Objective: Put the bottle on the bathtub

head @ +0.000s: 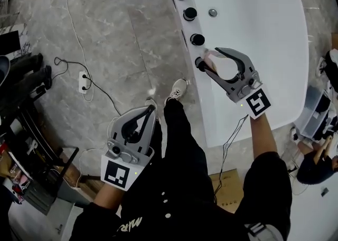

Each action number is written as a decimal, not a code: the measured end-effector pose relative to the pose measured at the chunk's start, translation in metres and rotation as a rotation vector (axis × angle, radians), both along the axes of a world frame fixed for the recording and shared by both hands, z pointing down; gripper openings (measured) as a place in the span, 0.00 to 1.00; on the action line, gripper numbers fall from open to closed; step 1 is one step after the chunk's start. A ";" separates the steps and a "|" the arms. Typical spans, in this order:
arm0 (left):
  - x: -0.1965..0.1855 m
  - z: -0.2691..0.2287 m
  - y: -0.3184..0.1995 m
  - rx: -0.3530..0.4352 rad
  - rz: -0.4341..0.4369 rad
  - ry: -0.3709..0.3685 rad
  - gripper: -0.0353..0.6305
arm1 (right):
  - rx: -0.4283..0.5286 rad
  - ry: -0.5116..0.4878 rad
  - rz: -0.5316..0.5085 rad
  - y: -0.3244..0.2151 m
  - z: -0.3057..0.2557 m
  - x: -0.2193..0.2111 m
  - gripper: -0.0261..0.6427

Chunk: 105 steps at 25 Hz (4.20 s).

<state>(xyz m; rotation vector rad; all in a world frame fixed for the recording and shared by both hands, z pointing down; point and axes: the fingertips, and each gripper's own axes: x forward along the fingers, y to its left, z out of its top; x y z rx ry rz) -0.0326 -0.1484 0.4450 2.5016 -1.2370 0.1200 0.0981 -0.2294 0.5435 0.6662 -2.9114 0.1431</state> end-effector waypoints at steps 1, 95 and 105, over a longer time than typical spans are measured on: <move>0.001 0.004 -0.001 -0.003 -0.003 0.003 0.07 | -0.003 0.002 -0.016 0.000 0.006 -0.001 0.37; -0.068 -0.183 0.033 0.330 -0.109 -0.021 0.07 | 0.154 -0.155 0.761 0.115 -0.285 0.060 0.04; -0.112 -0.212 0.043 0.355 -0.158 0.029 0.07 | 0.251 -0.124 0.898 0.150 -0.325 0.080 0.04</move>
